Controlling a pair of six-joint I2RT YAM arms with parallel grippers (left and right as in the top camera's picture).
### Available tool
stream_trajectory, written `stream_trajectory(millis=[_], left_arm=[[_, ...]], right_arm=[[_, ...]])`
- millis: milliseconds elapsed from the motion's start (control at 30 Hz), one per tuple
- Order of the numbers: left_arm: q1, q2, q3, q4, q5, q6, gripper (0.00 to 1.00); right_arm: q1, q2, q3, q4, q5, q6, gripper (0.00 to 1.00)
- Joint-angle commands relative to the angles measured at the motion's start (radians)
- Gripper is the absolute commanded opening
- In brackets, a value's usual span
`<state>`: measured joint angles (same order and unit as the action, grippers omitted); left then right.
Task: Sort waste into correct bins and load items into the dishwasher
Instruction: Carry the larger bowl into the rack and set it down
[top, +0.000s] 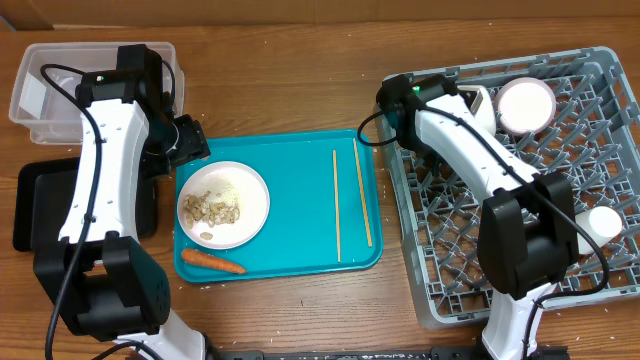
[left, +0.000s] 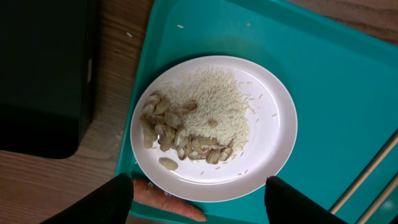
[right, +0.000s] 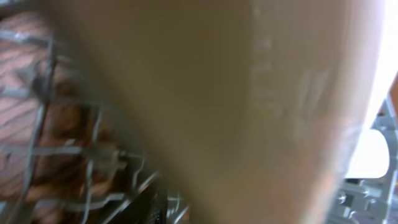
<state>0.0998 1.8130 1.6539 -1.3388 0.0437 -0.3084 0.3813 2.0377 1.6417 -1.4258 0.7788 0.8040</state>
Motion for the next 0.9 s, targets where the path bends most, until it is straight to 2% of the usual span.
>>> stream_trajectory(millis=[0,300,400,567,633,700,733,800,833,867], left_arm=[[-0.002,-0.032,0.013,0.002,-0.01,0.001,0.7],[-0.002,-0.032,0.013,0.002,-0.01,0.001,0.7],[-0.002,-0.032,0.013,0.002,-0.01,0.001,0.7],[-0.002,-0.032,0.013,-0.003,-0.01,0.002,0.7],[-0.002,-0.032,0.013,-0.007,-0.01,0.002,0.7],[-0.002,-0.032,0.013,-0.011,-0.01,0.002,0.71],[-0.002,-0.032,0.013,-0.013,-0.01,0.002,0.71],[-0.002,-0.032,0.013,-0.014,-0.01,0.002,0.72],[-0.002,-0.032,0.013,-0.014,-0.01,0.002,0.73],[-0.002,-0.032,0.013,-0.014,-0.01,0.002,0.73]], right_arm=[[-0.014,0.003,-0.013,-0.004,-0.149,-0.018,0.37],[0.031,-0.059,-0.002,-0.006,-0.205,-0.053,0.44],[0.039,-0.104,0.022,-0.008,-0.209,-0.053,0.5],[0.03,-0.211,0.094,-0.007,-0.259,-0.057,0.71],[0.021,-0.244,0.135,0.009,-0.297,-0.106,0.81],[-0.001,-0.288,0.201,0.056,-0.396,-0.22,0.97],[-0.014,-0.3,0.226,0.088,-0.474,-0.298,1.0],[-0.053,-0.311,0.287,0.143,-0.821,-0.54,1.0],[-0.063,-0.311,0.294,0.15,-0.955,-0.562,0.91],[-0.063,-0.309,0.294,0.148,-0.983,-0.562,0.9]])
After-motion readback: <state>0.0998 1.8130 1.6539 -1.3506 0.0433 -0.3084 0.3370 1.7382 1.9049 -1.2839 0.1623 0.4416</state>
